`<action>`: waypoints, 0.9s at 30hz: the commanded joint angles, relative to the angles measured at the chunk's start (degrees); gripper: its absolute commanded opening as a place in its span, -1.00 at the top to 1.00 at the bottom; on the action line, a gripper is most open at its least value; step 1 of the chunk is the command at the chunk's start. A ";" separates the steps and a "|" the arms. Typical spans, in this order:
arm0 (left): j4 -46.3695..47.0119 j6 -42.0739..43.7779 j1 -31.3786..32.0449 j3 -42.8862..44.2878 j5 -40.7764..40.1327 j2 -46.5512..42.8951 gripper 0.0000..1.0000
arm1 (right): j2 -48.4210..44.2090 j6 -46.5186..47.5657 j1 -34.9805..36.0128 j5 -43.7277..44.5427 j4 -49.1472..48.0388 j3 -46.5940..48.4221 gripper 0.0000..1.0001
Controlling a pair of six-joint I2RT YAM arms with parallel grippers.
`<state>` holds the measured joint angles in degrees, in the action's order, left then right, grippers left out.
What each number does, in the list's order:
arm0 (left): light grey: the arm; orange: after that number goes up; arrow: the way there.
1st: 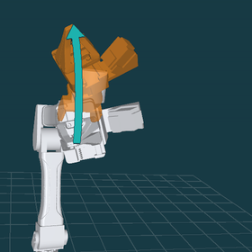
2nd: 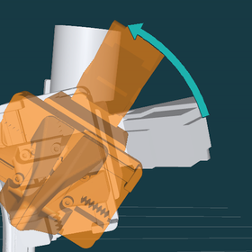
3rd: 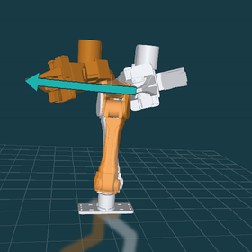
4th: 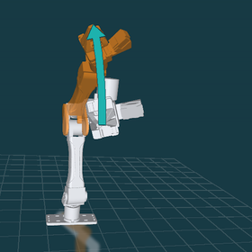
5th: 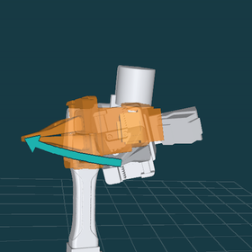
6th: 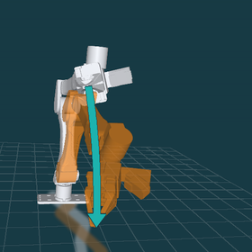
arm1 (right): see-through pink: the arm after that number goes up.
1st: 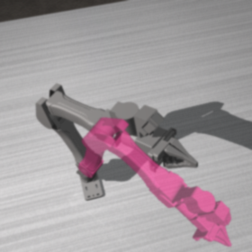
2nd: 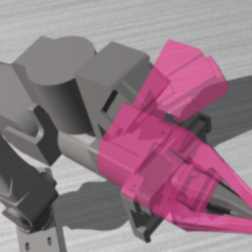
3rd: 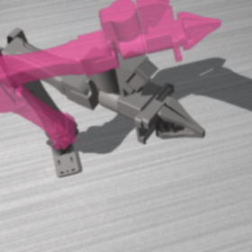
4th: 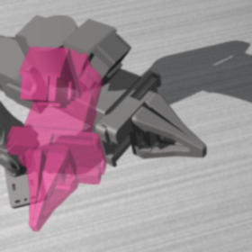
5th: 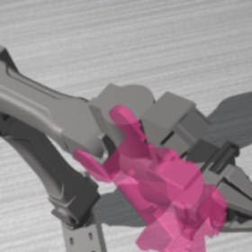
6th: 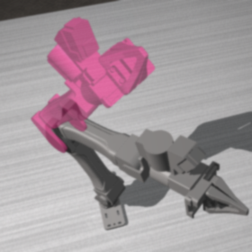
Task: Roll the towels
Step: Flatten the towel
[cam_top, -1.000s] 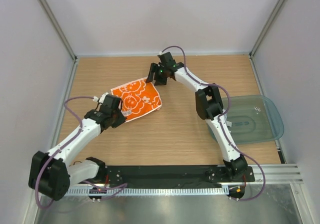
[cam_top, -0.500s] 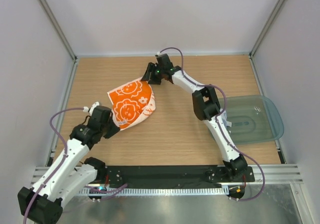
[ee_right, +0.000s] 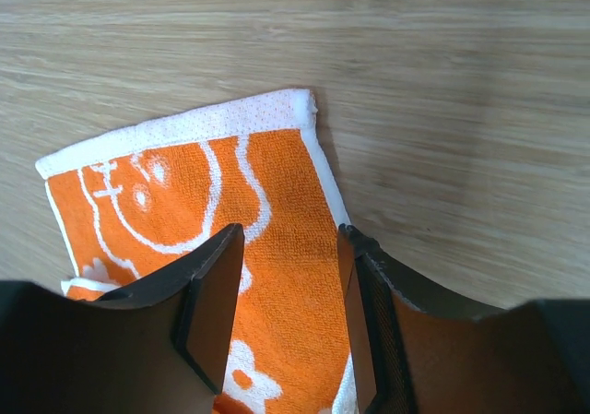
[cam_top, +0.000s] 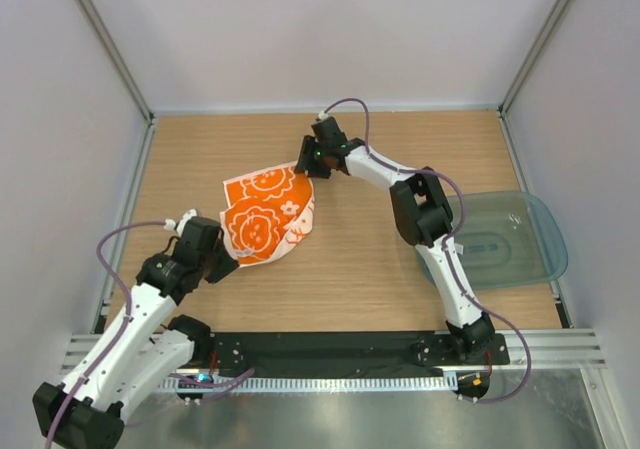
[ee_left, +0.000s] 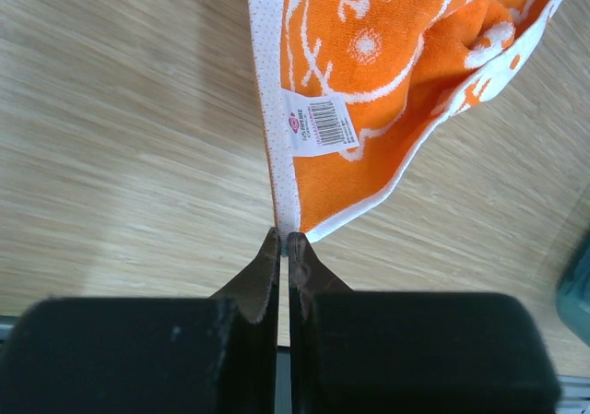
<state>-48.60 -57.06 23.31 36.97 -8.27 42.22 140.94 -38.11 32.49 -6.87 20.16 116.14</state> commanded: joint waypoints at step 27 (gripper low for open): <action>-1.76 -1.30 2.00 0.47 -0.52 -0.47 0.99 | -3.40 4.36 -1.20 12.67 -1.36 -3.55 -0.11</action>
<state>-50.63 -58.15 24.91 36.97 -8.34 41.52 139.70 -35.64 30.50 2.81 18.39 114.15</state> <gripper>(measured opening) 0.011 0.552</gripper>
